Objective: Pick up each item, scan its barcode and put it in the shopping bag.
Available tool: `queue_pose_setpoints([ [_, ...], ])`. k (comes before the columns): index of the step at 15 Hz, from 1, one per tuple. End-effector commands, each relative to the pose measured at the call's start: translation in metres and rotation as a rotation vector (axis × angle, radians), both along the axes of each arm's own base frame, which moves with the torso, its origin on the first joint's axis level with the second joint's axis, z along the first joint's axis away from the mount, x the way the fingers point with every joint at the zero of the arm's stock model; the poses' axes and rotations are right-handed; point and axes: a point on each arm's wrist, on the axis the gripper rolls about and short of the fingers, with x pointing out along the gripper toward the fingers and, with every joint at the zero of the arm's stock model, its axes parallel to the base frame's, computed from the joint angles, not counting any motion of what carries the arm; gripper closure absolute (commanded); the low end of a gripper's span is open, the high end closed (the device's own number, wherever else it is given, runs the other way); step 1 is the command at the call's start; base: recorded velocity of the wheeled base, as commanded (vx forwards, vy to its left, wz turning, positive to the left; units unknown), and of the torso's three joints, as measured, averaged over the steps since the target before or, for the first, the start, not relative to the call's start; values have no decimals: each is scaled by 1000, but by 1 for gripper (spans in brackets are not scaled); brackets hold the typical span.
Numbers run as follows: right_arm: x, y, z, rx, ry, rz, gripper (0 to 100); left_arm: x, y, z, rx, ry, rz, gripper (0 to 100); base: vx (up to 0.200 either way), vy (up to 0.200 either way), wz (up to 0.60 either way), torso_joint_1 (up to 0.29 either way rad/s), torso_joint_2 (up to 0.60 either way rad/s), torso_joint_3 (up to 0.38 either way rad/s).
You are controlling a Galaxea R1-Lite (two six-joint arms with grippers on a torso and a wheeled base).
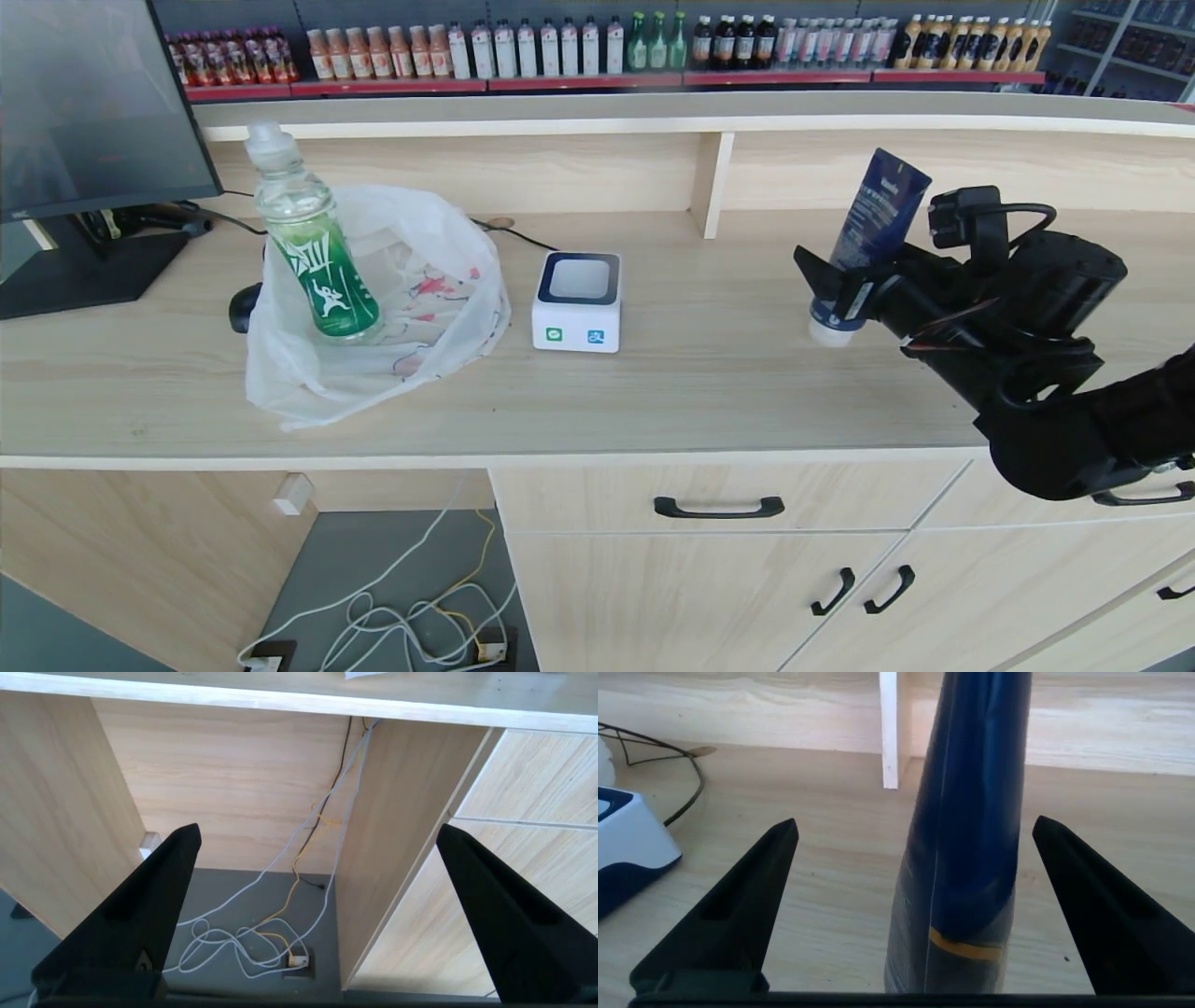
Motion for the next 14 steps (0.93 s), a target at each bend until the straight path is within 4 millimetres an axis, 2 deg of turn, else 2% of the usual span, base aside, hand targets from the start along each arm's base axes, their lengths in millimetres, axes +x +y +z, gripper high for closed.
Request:
queue_pose_setpoints([
  [1, 4, -1, -5, -3, 12, -4, 0, 0, 0, 0, 0, 2, 0, 0, 0, 0, 0, 0, 0, 0],
  [8, 12, -7, -17, 20, 44, -19, 0, 0, 0, 0, 0, -1, 0, 0, 0, 0, 0, 0, 0, 0],
  [14, 16, -12, -16, 23, 35, -34, 0, 0, 0, 0, 0, -1, 0, 0, 0, 0, 0, 0, 0, 0],
])
